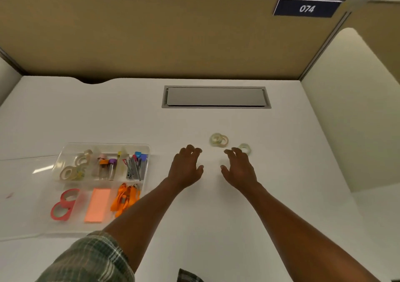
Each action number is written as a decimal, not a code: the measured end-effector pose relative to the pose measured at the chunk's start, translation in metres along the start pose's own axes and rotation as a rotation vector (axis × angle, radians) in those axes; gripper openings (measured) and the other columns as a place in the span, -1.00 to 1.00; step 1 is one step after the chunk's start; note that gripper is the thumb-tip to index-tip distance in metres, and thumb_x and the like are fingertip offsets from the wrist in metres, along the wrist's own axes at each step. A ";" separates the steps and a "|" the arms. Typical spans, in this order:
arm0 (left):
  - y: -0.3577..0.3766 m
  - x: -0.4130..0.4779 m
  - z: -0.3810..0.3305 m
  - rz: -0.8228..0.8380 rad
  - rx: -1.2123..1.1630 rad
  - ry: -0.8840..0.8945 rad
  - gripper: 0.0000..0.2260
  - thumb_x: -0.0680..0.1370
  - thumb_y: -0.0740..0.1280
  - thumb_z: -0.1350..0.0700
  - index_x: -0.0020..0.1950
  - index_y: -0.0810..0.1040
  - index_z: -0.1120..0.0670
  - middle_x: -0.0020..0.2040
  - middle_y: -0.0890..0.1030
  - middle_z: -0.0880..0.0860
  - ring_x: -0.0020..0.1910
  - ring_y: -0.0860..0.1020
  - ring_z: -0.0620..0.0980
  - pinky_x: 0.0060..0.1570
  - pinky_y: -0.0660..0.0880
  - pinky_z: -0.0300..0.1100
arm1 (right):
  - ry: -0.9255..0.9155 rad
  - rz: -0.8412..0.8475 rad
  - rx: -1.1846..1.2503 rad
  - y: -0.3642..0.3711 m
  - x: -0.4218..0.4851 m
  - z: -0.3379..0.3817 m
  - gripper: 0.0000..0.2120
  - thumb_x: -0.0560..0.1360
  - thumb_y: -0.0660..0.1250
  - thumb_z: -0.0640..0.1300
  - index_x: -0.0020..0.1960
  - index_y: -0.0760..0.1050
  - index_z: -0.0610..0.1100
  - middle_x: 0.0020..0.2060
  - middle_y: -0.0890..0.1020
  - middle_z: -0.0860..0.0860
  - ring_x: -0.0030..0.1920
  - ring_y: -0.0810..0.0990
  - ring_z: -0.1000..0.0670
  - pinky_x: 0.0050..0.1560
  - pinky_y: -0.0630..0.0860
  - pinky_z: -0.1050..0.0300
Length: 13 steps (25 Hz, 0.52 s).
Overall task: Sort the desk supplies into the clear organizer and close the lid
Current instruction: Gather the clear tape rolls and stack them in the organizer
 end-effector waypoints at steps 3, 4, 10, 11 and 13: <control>0.018 0.020 -0.026 0.084 0.057 0.044 -0.47 0.51 0.34 -0.03 0.45 0.36 0.07 0.40 0.40 0.07 0.25 0.44 0.13 0.11 0.45 -0.02 | 0.057 0.009 -0.032 -0.005 0.000 -0.033 -0.38 0.54 0.30 0.04 0.54 0.21 -0.07 0.55 0.18 -0.08 0.48 0.23 -0.16 0.28 0.45 -0.14; 0.023 0.026 -0.033 0.117 0.074 0.056 -0.44 0.52 0.34 -0.04 0.48 0.32 0.08 0.46 0.35 0.08 0.30 0.41 0.14 0.16 0.44 0.00 | 0.068 0.019 -0.037 -0.006 0.001 -0.041 -0.36 0.54 0.31 0.03 0.55 0.19 -0.07 0.56 0.15 -0.07 0.48 0.22 -0.17 0.28 0.45 -0.15; 0.041 0.055 -0.050 0.250 0.112 0.042 -0.23 0.52 0.35 -0.03 0.61 0.01 0.06 0.62 0.04 0.07 0.37 0.35 0.19 0.22 0.42 0.06 | 0.071 0.168 -0.073 -0.002 0.008 -0.061 -0.25 0.53 0.33 0.05 0.59 0.03 -0.03 0.59 0.11 -0.03 0.52 0.15 -0.20 0.34 0.41 -0.19; 0.042 0.058 -0.050 0.267 0.104 0.040 -0.21 0.52 0.35 -0.02 0.61 -0.03 0.05 0.63 0.03 0.06 0.36 0.36 0.19 0.21 0.43 0.06 | 0.063 0.175 -0.072 0.000 0.007 -0.062 -0.25 0.52 0.33 0.05 0.58 0.04 -0.03 0.58 0.13 -0.03 0.50 0.19 -0.20 0.32 0.42 -0.19; 0.043 0.063 -0.048 0.289 0.093 0.040 -0.21 0.52 0.34 -0.01 0.61 -0.04 0.04 0.62 0.07 0.05 0.34 0.38 0.19 0.21 0.43 0.08 | 0.046 0.153 -0.071 0.003 0.005 -0.062 -0.29 0.52 0.32 0.04 0.57 0.09 -0.04 0.54 0.21 -0.04 0.42 0.29 -0.20 0.25 0.46 -0.14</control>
Point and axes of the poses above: each hand's wrist, its own x-axis towards the middle knuckle, its own y-axis out of the palm, z = x × y, the point moved 3 cm from there along x, towards the middle knuckle
